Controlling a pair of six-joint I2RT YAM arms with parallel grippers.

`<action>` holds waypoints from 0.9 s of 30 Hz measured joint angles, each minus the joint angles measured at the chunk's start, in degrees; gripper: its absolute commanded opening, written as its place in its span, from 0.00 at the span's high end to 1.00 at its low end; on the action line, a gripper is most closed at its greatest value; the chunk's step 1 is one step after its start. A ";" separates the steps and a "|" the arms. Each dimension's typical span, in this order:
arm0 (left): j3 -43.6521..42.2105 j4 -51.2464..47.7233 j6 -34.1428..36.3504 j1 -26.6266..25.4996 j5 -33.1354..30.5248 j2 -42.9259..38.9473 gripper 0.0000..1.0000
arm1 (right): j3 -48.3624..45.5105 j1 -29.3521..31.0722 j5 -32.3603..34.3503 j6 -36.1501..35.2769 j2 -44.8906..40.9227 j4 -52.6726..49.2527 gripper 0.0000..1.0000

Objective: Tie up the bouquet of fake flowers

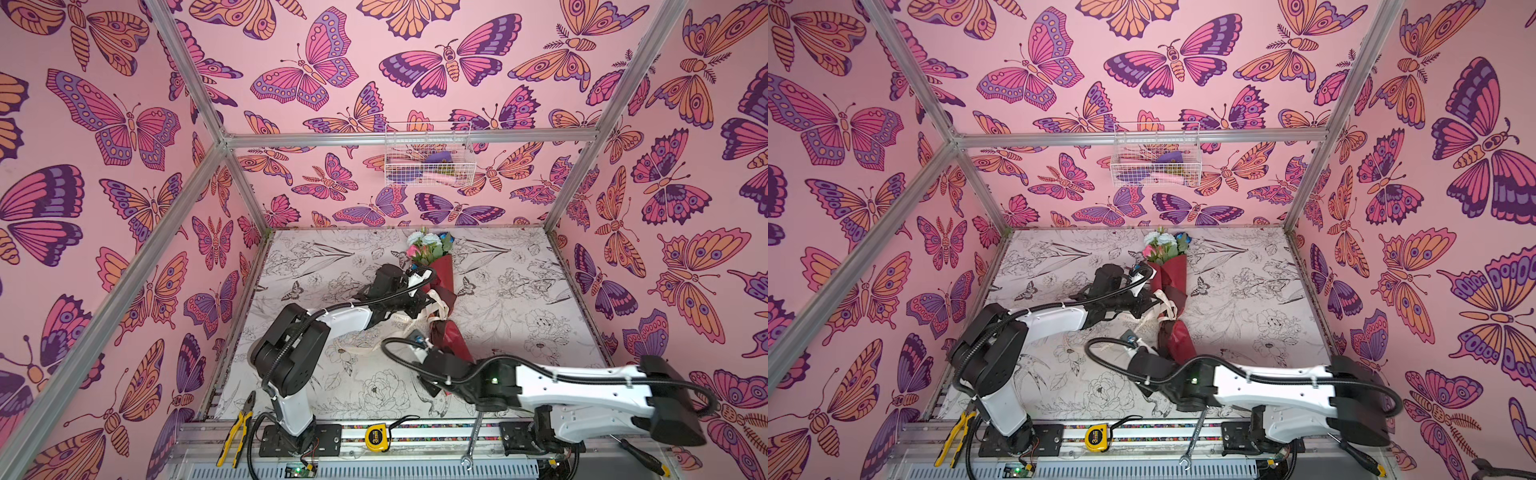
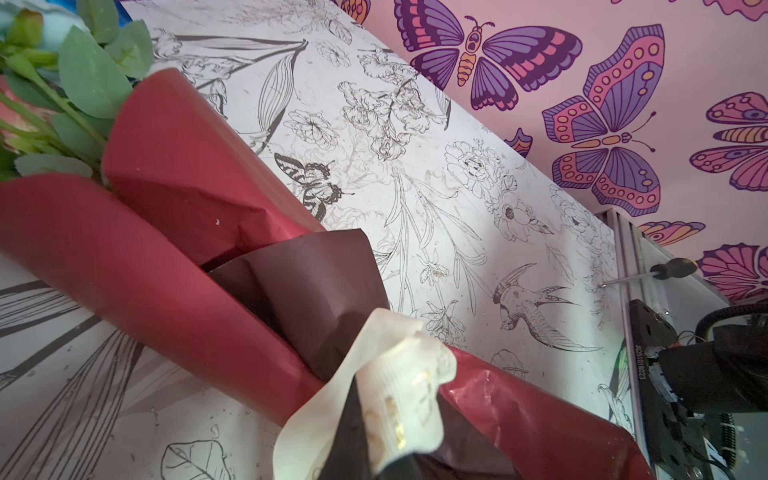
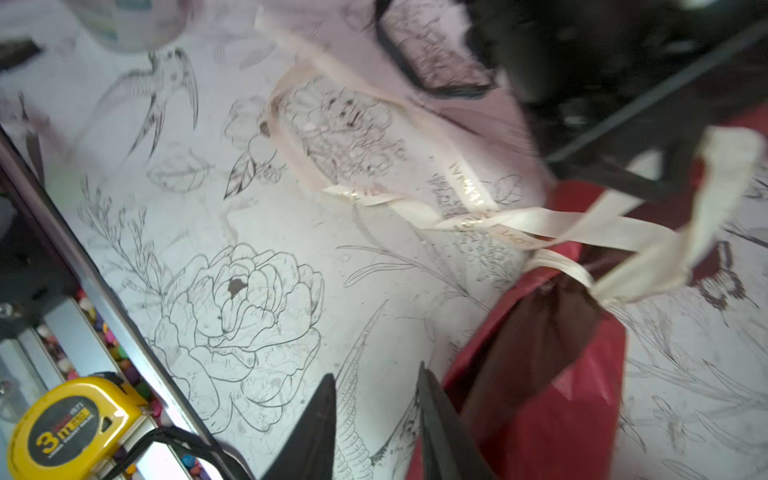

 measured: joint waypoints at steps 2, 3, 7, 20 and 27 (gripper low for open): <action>0.24 -0.48 -0.55 0.35 1.11 0.66 1.00 | 3.56 0.09 -1.31 -2.32 6.36 0.72 0.60; 0.37 -0.76 -0.85 0.44 1.64 0.87 1.00 | 4.94 0.09 -1.77 -3.41 8.50 0.94 0.59; 0.74 -1.25 -1.46 0.90 3.43 1.73 1.00 | 12.63 0.09 -2.40 -8.66 18.91 1.57 0.57; 1.51 -1.64 -2.51 2.19 6.40 2.97 1.00 | 26.12 -4.35 -5.86 -18.69 36.50 0.52 0.49; 1.53 -1.68 -2.64 2.19 6.88 2.97 1.00 | 30.86 -7.69 -9.68 -20.59 41.35 -1.22 0.50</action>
